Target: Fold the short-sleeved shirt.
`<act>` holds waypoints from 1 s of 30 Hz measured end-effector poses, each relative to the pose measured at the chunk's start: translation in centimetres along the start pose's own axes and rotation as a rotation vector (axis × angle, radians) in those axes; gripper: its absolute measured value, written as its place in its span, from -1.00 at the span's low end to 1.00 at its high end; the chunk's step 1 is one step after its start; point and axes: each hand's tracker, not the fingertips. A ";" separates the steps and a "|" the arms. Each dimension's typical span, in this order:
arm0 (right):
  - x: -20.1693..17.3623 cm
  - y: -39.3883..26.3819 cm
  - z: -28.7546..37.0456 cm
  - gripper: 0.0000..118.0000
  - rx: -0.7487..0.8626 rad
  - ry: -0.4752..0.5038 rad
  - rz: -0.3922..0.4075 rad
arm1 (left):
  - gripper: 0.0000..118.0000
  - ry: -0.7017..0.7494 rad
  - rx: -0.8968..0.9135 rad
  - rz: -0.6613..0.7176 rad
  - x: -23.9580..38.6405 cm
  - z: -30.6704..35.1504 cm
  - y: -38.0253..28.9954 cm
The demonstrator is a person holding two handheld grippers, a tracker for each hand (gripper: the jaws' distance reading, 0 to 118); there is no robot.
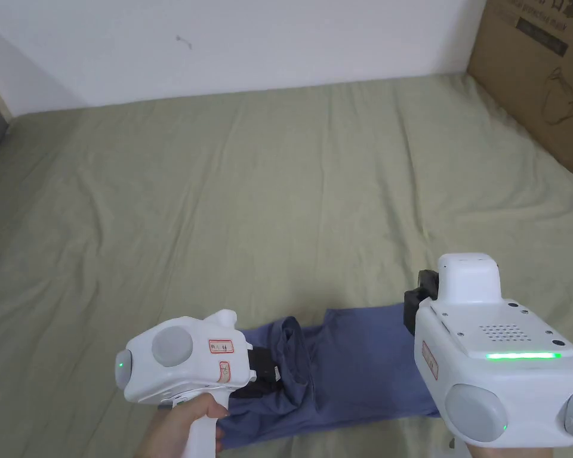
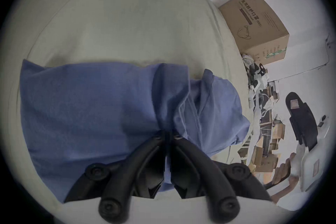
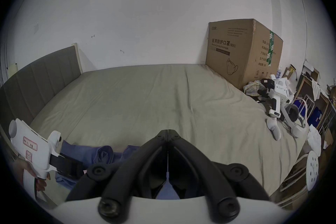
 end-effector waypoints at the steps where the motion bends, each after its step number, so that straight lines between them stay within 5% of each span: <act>1: 0.0 -0.1 0.0 -0.97 -0.004 0.000 0.005 | -0.92 -0.024 0.006 -0.003 0.4 0.0 -0.1; 8: -0.1 0.0 0.3 -0.97 -0.012 0.007 -0.002 | -0.92 -0.035 -0.075 -0.164 4.0 -2.8 -0.8; 15: 0.1 0.3 0.6 -0.97 -0.004 0.000 0.001 | -0.92 -0.183 0.027 -0.107 2.7 2.6 0.3; 26: -1.8 0.5 0.8 -0.97 -0.006 0.010 0.019 | -0.88 -0.088 0.216 0.090 -12.1 12.6 -1.1; 27: -2.2 0.5 0.7 -0.97 -0.008 0.010 0.027 | -0.71 -0.104 0.221 0.127 -13.9 12.6 -1.4; 30: -3.3 0.6 0.4 -0.97 -0.021 0.022 0.041 | 0.71 -0.230 0.213 0.266 -17.6 11.9 -2.8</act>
